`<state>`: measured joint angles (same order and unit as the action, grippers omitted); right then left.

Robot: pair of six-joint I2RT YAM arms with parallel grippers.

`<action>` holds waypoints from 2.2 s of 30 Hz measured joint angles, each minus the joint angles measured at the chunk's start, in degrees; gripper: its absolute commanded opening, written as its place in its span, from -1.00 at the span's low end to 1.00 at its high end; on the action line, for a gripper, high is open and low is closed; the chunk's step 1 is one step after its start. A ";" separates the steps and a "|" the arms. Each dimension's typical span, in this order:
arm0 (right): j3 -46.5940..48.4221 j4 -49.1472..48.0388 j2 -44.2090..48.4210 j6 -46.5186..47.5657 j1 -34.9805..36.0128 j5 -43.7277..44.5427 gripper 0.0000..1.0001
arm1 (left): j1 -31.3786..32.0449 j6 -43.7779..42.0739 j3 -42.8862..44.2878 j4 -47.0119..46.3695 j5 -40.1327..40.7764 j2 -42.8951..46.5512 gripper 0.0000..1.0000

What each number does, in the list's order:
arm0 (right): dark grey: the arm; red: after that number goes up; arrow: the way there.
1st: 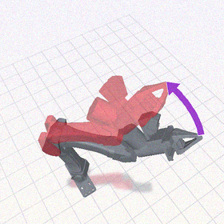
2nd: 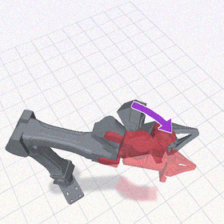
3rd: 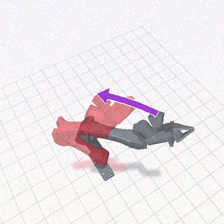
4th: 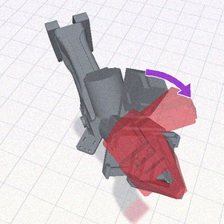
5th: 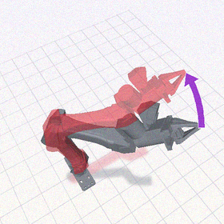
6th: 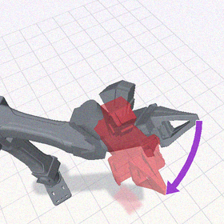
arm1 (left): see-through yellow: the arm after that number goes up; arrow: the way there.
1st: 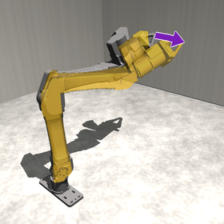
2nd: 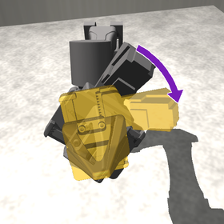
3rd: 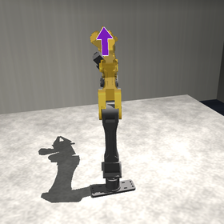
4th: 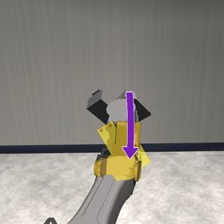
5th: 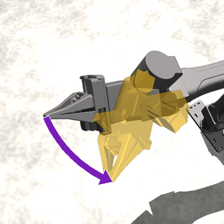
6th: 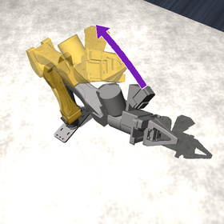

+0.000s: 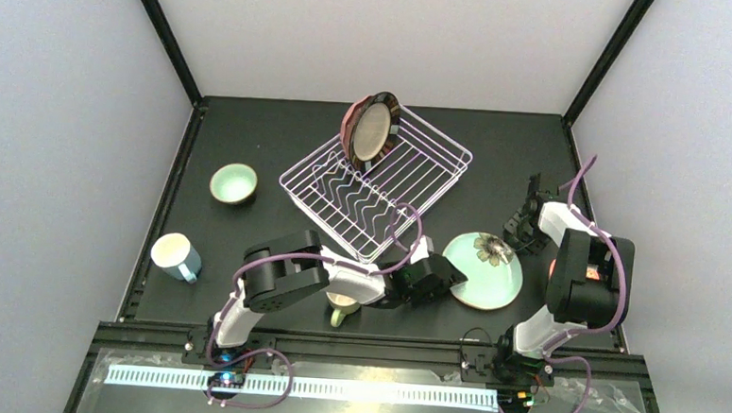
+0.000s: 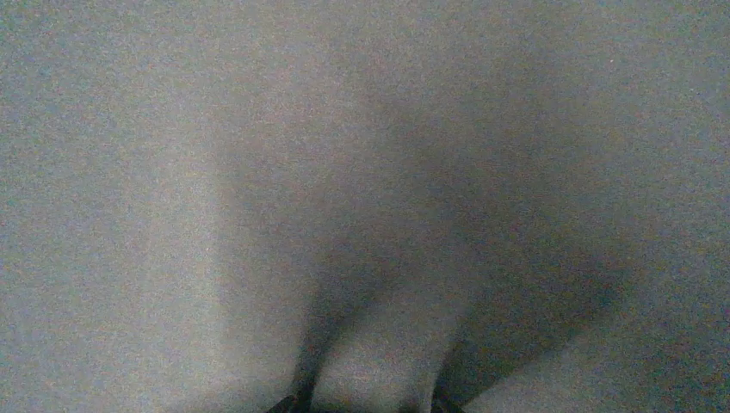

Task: Load the mixed dishes into the dish rack
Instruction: Grab the plate from the center of the board.

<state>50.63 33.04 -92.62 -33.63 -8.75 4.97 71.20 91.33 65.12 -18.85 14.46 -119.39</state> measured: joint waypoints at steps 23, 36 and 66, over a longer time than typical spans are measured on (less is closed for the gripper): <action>-2.58 3.82 3.65 2.10 -0.24 -4.85 0.76 | 0.00 -6.60 -0.02 -0.68 -0.09 0.00 0.83; -3.85 5.57 4.35 2.19 0.24 -8.63 0.76 | -1.49 -11.26 0.00 -3.15 -1.95 0.00 -0.10; 1.53 8.81 5.38 1.49 0.44 -8.61 0.76 | -2.62 -18.53 -1.88 -0.46 -3.52 4.63 -0.97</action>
<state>52.16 41.85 -87.24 -32.14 -8.32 -3.64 68.58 72.79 63.24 -19.31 10.94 -114.76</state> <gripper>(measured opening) 0.881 0.109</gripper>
